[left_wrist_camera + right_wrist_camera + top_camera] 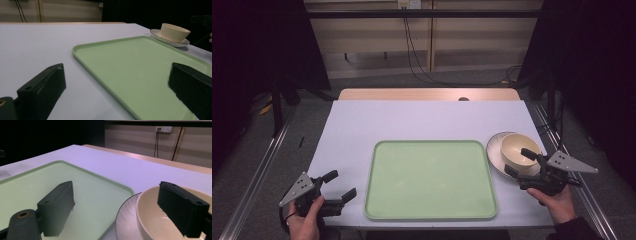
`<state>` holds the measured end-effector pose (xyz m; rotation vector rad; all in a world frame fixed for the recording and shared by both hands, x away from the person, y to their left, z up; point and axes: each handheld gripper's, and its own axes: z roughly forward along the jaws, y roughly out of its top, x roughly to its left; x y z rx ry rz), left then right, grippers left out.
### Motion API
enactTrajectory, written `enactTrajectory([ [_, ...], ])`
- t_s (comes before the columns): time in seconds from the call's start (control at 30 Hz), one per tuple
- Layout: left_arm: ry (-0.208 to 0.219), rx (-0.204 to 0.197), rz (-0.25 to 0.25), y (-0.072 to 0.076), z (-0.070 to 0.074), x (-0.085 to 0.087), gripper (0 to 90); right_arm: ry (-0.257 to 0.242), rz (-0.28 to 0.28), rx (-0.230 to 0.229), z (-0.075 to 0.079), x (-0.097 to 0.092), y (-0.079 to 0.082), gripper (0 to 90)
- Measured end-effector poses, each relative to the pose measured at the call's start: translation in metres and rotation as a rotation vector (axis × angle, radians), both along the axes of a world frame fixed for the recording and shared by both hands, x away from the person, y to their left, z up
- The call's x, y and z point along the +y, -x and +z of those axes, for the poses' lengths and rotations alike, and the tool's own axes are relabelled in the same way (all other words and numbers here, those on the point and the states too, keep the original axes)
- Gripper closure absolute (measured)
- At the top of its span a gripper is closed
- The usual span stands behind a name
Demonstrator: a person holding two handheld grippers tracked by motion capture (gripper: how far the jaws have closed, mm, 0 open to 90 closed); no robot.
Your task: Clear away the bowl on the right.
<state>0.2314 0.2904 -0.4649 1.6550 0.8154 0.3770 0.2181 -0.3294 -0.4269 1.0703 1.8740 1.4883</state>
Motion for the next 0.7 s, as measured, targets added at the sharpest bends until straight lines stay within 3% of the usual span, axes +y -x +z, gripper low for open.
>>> enactTrajectory([
  [0.5, -0.009, -0.003, -0.009, -0.0001, 0.0001, 0.0005, 1.4, 0.021, 0.018, 0.038, -0.0002, -0.0006, -0.0017, 11.3],
  [0.53, 0.01, 0.003, -0.005, 0.0003, -0.0001, -0.0006, 1.4, 0.015, 0.016, 0.04, 0.0008, -0.0016, -0.0015, 11.3],
  [0.7, 0.011, 0.003, -0.004, 0.0002, -0.0002, -0.0006, 1.4, 0.018, 0.018, 0.04, 0.0025, -0.0032, -0.0016, 11.3],
])
